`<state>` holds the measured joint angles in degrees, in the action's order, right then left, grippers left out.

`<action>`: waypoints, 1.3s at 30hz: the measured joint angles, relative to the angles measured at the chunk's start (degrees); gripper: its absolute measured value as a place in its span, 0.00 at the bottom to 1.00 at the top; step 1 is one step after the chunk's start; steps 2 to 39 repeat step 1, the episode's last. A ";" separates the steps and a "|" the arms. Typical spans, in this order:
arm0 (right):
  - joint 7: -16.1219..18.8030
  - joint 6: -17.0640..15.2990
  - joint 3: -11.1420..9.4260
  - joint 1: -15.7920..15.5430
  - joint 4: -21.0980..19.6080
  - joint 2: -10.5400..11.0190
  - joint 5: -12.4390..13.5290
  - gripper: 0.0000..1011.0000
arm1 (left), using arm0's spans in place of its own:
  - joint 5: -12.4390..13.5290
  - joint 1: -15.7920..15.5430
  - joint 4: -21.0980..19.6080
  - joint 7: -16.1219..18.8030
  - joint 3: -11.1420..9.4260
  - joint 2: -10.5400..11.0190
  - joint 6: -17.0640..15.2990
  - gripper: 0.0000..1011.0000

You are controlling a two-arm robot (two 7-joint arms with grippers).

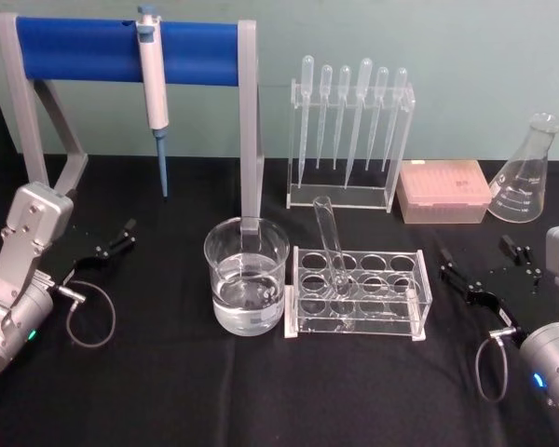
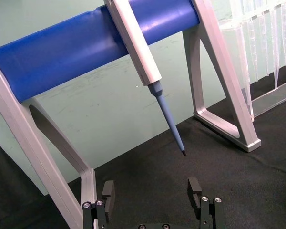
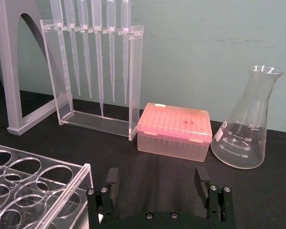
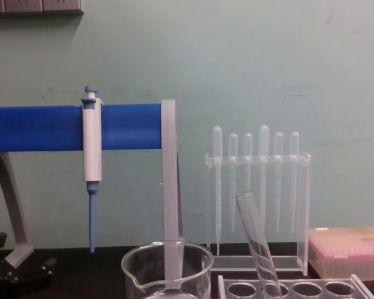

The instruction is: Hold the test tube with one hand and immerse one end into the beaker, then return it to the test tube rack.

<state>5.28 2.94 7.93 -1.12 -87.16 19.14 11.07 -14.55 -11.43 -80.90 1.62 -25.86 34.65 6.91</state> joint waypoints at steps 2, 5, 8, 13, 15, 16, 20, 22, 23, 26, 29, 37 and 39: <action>0.00 0.01 0.00 0.00 -0.01 0.00 0.01 0.99 | 0.00 0.00 0.00 0.00 0.00 0.00 0.00 0.99; 0.00 0.01 0.00 0.00 -0.01 0.00 0.01 0.99 | 0.00 0.00 0.00 0.00 0.00 0.00 0.00 0.99; 0.00 0.01 0.00 0.00 -0.01 0.00 0.01 0.99 | 0.00 0.00 0.00 0.00 0.00 0.00 0.00 0.99; 0.00 0.01 0.00 0.00 -0.01 0.00 0.01 0.99 | 0.00 0.00 0.00 0.00 0.00 0.00 0.00 0.99; 0.00 0.01 0.00 0.00 -0.01 0.00 0.01 0.99 | 0.00 0.00 0.00 0.00 0.00 0.00 0.00 0.99; 0.00 0.01 0.00 0.00 -0.01 0.00 0.01 0.99 | 0.00 0.00 0.00 0.00 0.00 0.00 0.00 0.99; 0.00 0.01 0.00 0.00 -0.01 0.00 0.01 0.99 | 0.00 0.00 0.00 0.00 0.00 0.00 0.00 0.99; 0.00 0.01 0.00 0.00 -0.01 0.00 0.01 0.99 | 0.00 0.00 0.00 0.00 0.00 0.00 0.00 0.99; 0.00 0.01 0.00 0.00 -0.01 0.00 0.01 0.99 | 0.00 0.00 0.00 0.00 0.00 0.00 0.00 0.99; 0.00 0.01 0.00 0.00 -0.01 0.00 0.01 0.99 | 0.00 0.00 0.00 0.00 0.00 0.00 0.00 0.99; 0.00 0.01 0.00 0.00 -0.01 0.00 0.01 0.99 | 0.00 0.00 0.00 0.00 0.00 0.00 0.00 0.99; 0.00 0.01 0.00 0.00 -0.01 0.00 0.01 0.99 | 0.00 0.00 0.00 0.00 0.00 0.00 0.00 0.99; 0.00 0.01 0.00 0.00 -0.01 0.00 0.01 0.99 | 0.00 0.00 0.00 0.00 0.00 0.00 0.00 0.99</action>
